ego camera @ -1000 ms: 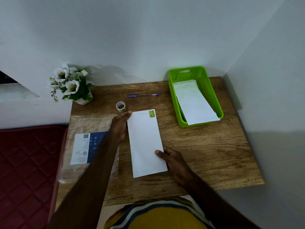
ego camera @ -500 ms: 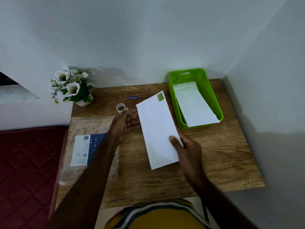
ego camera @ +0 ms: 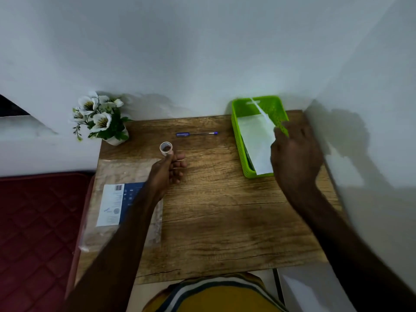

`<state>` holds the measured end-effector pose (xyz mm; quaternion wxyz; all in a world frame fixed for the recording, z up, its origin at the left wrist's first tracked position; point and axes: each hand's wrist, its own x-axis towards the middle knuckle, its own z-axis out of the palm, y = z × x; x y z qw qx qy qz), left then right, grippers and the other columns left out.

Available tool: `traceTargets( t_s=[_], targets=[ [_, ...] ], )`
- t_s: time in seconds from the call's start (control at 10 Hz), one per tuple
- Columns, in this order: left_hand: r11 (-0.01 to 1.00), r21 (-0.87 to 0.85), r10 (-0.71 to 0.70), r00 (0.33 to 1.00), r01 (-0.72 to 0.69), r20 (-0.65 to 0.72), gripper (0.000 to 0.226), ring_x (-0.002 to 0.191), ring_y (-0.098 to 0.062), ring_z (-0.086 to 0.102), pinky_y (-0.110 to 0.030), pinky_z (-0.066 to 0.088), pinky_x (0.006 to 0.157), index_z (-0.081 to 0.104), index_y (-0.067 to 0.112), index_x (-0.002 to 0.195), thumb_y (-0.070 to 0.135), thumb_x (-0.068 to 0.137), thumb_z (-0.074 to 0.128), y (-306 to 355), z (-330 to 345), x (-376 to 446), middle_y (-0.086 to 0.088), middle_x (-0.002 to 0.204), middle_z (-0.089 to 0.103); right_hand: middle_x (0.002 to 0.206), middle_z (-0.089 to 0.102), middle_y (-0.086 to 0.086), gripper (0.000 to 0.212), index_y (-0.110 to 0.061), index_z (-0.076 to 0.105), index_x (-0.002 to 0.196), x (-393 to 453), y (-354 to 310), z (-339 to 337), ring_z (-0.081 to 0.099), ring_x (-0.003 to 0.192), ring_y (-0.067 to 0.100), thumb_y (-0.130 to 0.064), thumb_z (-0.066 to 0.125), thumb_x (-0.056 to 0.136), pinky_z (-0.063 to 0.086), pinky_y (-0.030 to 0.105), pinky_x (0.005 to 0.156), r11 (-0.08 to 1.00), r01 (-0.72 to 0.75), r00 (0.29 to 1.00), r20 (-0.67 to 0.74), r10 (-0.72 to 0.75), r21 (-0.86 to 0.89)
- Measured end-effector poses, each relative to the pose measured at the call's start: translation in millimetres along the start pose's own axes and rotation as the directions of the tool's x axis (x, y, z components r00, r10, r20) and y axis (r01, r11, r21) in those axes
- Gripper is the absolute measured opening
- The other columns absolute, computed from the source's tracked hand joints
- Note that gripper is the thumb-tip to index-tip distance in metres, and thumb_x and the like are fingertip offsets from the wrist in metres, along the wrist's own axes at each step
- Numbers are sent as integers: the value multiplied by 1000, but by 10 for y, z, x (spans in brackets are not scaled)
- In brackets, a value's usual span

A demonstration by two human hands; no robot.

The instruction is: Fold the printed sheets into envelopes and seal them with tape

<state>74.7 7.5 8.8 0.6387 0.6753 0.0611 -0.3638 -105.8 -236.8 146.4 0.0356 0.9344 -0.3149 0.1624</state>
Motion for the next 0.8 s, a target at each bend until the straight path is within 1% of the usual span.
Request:
traceTargets(
  t_s=[0.1,0.2,0.3,0.4,0.5,0.6,0.7,0.8],
  targets=[
    [999,36,-7,1000,8,-26,47,63,-10,65,-23,50,51,74,20,113,51,106,41,-31,9,-20,-6,100,78,135,58,7,26,-9,66,115,22,-118,330,46,125,34,-13,48,96,48,41,75,989,68,969,246,-35,-128],
    [999,51,-10,999,11,-34,47,62,-8,64,-23,48,52,75,21,112,50,107,39,-66,29,-34,-5,100,78,115,62,10,21,-5,66,103,-16,-236,533,49,120,36,-11,47,96,48,43,72,987,93,946,320,-47,-128],
    [997,72,-9,1000,11,-29,47,60,-6,63,-22,47,51,74,21,113,51,107,38,-91,33,-50,-3,98,78,109,65,11,21,-5,66,101,-19,-245,677,50,115,36,-11,46,96,45,41,70,991,89,944,327,-52,-100],
    [996,85,-11,999,14,-32,47,58,-5,62,-20,47,49,73,20,113,51,107,38,-113,35,-55,0,93,78,111,66,10,23,-6,65,105,-36,-211,815,51,113,36,-14,44,99,45,42,71,995,82,946,319,-57,-65],
    [996,89,-10,999,13,-36,47,57,-6,62,-20,47,47,73,20,112,51,107,38,-116,38,-56,1,90,78,118,68,9,25,-6,66,112,-54,-159,903,53,108,36,-19,48,100,45,43,72,995,76,968,235,-91,70],
    [996,88,-12,1000,14,-24,47,57,-6,62,-21,47,48,74,20,111,51,107,39,-124,51,-40,0,91,78,112,72,7,25,-7,70,112,-84,-123,999,55,98,34,-21,53,100,47,42,69,963,73,993,67,-93,260],
    [995,93,-20,1000,21,-17,47,61,-8,64,-23,49,51,74,20,111,51,106,39,-130,42,-45,-1,94,78,104,73,1,25,-12,72,108,-91,-91,1034,52,94,25,-26,51,105,47,40,70,901,63,998,-24,-58,430],
    [996,84,1,1000,1,-24,46,64,-9,65,-24,51,53,74,20,110,49,107,39,-146,66,-50,-3,94,78,101,74,-2,24,-12,74,102,-109,-67,1038,53,93,23,-24,53,106,47,41,73,866,161,980,-183,-83,473]
  ],
)
